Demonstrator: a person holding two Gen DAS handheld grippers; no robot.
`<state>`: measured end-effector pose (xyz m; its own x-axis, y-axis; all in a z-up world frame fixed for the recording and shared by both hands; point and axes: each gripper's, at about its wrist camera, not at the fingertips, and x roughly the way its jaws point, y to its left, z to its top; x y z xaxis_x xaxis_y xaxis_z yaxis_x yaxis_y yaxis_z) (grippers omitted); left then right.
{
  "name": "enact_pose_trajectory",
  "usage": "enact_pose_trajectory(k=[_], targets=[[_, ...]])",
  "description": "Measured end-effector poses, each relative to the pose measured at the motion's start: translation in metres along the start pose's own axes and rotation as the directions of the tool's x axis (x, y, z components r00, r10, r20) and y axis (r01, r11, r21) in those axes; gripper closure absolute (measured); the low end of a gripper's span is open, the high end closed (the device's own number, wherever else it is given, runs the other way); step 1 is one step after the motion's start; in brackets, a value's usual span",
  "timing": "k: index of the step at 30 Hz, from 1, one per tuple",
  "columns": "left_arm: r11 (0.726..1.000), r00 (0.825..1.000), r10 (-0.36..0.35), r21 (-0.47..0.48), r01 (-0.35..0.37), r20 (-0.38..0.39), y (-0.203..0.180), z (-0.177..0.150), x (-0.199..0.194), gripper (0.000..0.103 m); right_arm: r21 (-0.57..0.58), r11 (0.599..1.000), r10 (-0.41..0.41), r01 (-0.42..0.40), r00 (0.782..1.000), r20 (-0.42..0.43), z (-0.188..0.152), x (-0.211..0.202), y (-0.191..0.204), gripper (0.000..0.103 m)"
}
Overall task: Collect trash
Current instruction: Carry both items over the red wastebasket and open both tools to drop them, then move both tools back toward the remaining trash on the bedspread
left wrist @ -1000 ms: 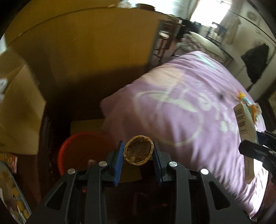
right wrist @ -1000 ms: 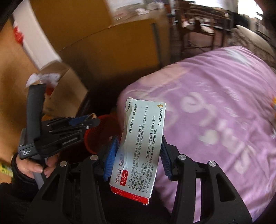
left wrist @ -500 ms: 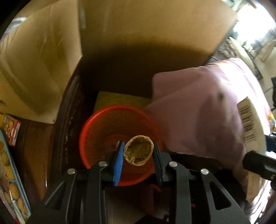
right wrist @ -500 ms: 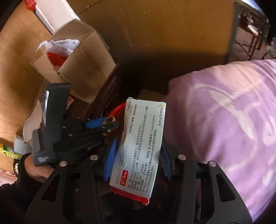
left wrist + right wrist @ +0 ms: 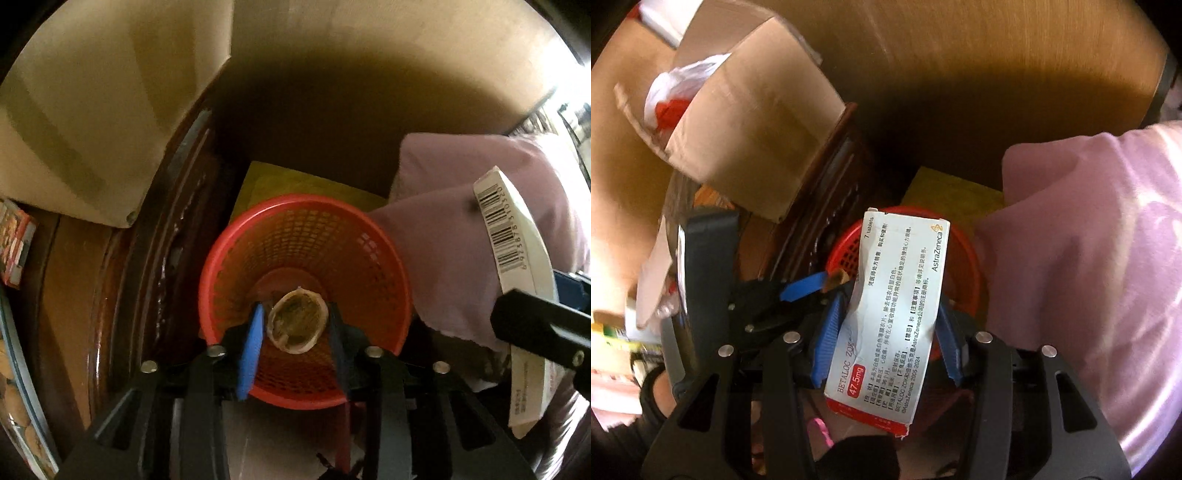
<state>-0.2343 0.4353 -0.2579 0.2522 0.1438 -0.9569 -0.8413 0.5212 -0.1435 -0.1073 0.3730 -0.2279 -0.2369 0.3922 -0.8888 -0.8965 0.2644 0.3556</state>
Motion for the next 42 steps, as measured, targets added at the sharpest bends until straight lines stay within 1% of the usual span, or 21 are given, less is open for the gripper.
enact_pose_trajectory(k=[3,5,7,11,14,16,19,22,25,27,28,32,34,35,36,38,40,42], targets=[[1.000,1.000,0.009,-0.017,-0.009,0.011,0.001,0.003,-0.002,0.061,0.011,1.000,0.010,-0.010,1.000,-0.004,0.002,0.004,-0.002,0.053],[1.000,1.000,0.010,-0.016,-0.010,0.014,0.000,0.002,-0.005,0.057,0.012,1.000,0.022,-0.022,1.000,-0.013,0.002,0.007,-0.001,0.053],[1.000,1.000,0.014,-0.016,-0.014,0.016,0.001,0.002,-0.005,0.056,0.012,1.000,0.020,-0.020,1.000,-0.012,0.002,0.005,-0.003,0.050],[0.999,0.999,0.026,-0.020,-0.026,0.019,0.004,-0.001,-0.009,0.055,0.028,0.999,0.032,-0.032,0.999,-0.008,0.003,0.005,-0.004,0.050],[0.999,0.999,0.034,-0.030,-0.033,0.029,0.007,-0.001,-0.016,0.054,0.002,0.999,0.035,-0.035,0.999,-0.003,0.001,0.001,-0.002,0.050],[0.999,0.998,0.042,-0.030,-0.041,0.038,0.008,0.000,-0.020,0.053,-0.012,1.000,0.011,-0.011,1.000,0.010,-0.002,-0.007,-0.001,0.049],[0.999,0.998,0.041,-0.019,-0.040,0.050,0.005,0.000,-0.027,0.053,-0.023,1.000,-0.001,0.002,0.999,0.038,-0.008,-0.024,-0.002,0.049],[0.999,0.997,0.033,0.002,-0.033,0.074,-0.005,-0.001,-0.038,0.052,-0.036,0.999,-0.028,0.031,0.996,0.084,-0.014,-0.048,-0.002,0.046],[1.000,0.995,0.016,0.019,-0.019,0.100,-0.018,0.000,-0.051,0.052,-0.040,0.998,-0.050,0.056,0.990,0.135,-0.021,-0.074,-0.005,0.046],[0.999,0.993,-0.005,0.033,0.001,0.118,-0.029,0.001,-0.060,0.051,-0.027,0.997,-0.068,0.074,0.981,0.181,-0.029,-0.096,-0.011,0.044],[0.999,0.991,-0.018,0.044,0.012,0.134,-0.036,0.000,-0.068,0.050,-0.016,0.996,-0.079,0.083,0.977,0.200,-0.034,-0.105,-0.015,0.042],[0.996,0.983,-0.066,0.075,0.054,0.172,-0.061,-0.002,-0.088,0.036,0.042,0.993,-0.121,0.114,0.952,0.281,-0.054,-0.146,-0.036,0.040],[0.992,0.978,-0.112,0.082,0.099,0.178,-0.074,-0.005,-0.096,0.036,0.068,0.989,-0.145,0.130,0.939,0.312,-0.063,-0.165,-0.048,0.040],[0.990,0.976,-0.129,0.084,0.116,0.175,-0.080,-0.006,-0.099,0.036,0.091,0.986,-0.164,0.141,0.928,0.334,-0.071,-0.177,-0.057,0.040],[0.988,0.975,-0.142,0.089,0.128,0.170,-0.087,-0.007,-0.102,0.036,0.108,0.983,-0.175,0.146,0.922,0.346,-0.075,-0.186,-0.062,0.039],[0.984,0.973,-0.153,0.113,0.135,0.171,-0.103,-0.009,-0.105,0.034,0.143,0.979,-0.192,0.148,0.908,0.373,-0.087,-0.203,-0.075,0.039],[0.980,0.972,-0.148,0.162,0.119,0.181,-0.123,-0.016,-0.110,0.031,0.181,0.972,-0.214,0.152,0.892,0.399,-0.099,-0.217,-0.089,0.037],[0.967,0.973,-0.167,0.218,0.130,0.158,-0.145,-0.021,-0.112,0.030,0.223,0.960,-0.249,0.166,0.871,0.424,-0.115,-0.233,-0.105,0.035]])
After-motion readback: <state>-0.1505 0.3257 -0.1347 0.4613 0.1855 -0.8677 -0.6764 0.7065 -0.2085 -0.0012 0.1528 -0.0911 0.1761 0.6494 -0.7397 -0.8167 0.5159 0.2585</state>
